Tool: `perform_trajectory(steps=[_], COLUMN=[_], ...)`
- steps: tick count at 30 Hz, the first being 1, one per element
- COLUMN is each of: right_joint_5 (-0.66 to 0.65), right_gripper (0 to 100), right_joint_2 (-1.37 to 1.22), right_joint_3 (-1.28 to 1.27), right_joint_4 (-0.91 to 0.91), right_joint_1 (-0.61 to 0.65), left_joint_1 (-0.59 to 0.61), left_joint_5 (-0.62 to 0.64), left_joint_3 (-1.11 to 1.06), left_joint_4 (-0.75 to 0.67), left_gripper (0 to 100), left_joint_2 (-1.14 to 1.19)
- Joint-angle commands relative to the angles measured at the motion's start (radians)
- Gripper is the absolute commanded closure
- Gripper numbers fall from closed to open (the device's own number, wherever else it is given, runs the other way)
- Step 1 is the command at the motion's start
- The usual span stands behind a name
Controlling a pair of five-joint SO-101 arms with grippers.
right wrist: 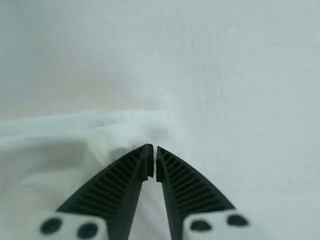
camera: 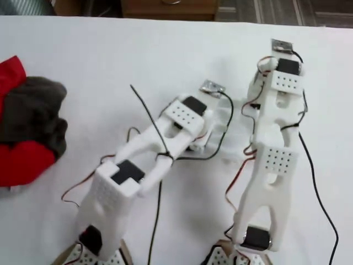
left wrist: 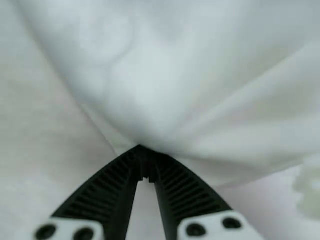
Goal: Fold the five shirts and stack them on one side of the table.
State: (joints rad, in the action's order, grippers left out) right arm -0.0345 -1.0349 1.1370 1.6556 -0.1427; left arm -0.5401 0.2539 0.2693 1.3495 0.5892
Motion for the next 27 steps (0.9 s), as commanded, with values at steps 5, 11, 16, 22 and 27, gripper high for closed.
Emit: perform_trajectory(steps=[5,11,16,22,27], right_joint_5=[0.002,0.000,0.000,0.003,0.003], right_gripper=[97.8,97.8,97.8,97.8,97.8], right_joint_2=[0.001,-0.047,-0.041,-0.041,-0.041], right_joint_3=[0.043,0.054,0.189,0.371,0.465], right_joint_4=[-0.051,-0.110,-0.107,0.027,0.104], right_joint_1=[0.051,-0.033,-0.111,-0.099,0.027], left_joint_1=[0.023,0.066,0.066,0.063,0.068], left_joint_5=[0.006,0.006,0.005,0.005,0.008], left_joint_3=[-0.004,-0.007,-0.007,0.001,0.001], left_joint_4=[-0.011,-0.008,-0.009,-0.011,-0.011], left_gripper=[97,97,97,97,97], left_joint_2=[-0.057,-0.057,-0.057,-0.057,-0.049])
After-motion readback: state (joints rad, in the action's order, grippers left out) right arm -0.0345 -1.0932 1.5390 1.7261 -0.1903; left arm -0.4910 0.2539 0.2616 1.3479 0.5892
